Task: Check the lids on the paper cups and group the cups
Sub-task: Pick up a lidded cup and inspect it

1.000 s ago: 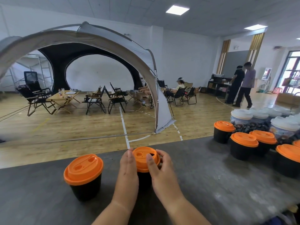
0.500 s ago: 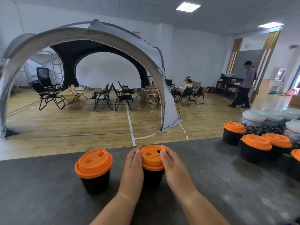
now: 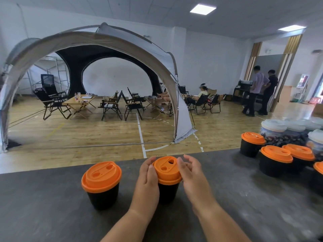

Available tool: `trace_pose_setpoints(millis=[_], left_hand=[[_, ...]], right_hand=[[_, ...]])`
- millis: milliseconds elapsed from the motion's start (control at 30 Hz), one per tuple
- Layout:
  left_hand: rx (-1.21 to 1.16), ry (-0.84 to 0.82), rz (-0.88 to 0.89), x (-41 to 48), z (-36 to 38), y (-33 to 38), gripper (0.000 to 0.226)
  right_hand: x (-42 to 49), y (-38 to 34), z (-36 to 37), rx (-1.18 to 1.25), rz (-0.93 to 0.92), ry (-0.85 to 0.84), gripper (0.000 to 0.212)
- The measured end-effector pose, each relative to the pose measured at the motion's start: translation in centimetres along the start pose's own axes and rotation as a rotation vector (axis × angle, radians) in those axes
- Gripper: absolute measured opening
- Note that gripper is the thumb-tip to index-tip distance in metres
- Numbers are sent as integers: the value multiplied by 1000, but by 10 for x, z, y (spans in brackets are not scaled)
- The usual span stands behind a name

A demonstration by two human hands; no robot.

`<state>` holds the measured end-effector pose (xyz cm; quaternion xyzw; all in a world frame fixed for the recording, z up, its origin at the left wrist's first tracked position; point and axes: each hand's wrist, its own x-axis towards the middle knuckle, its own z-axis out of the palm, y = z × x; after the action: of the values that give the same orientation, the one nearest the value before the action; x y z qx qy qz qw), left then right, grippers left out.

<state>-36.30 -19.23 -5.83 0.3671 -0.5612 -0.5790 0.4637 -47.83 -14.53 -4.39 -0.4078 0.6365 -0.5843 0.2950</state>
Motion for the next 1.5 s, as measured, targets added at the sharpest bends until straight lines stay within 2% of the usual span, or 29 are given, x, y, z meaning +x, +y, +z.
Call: trace_pose_setpoints(millis=[67,200,300,533,667,800,900,967,1133,1500], left_hand=[[14,-12,1,-1,1,-3,28],[-50,49,-55,6,-3,-4,30],[-64,54,-74,7,-3,-1,28],[-91,77,-107,11,-4,-1,28],[-111,56,-93,8,-2,1,26],[-79,71,-41,4,-1,1,25],[-78,63,-29,1,-1,2,23],[-87,52,-31,0,-1,0,22],[-155,84,-92,5,-5,0,26],[-128,47,-125,11,-5,-5,32]], right_hand=[[-9,3,7,10,-11,3,57],[-6,6,11,-27,-54,-3,30],[-2,5,9,-27,-48,-51,22],[8,-4,2,-67,-45,-164,19],[13,-10,0,-167,-62,-210,26],[12,-11,4,-201,-71,-150,29],[2,-4,8,-160,-96,-46,46],[-5,0,12,-136,-78,-51,54],[-2,-2,12,-164,-76,-104,29],[21,-13,-4,-264,-41,-355,37]])
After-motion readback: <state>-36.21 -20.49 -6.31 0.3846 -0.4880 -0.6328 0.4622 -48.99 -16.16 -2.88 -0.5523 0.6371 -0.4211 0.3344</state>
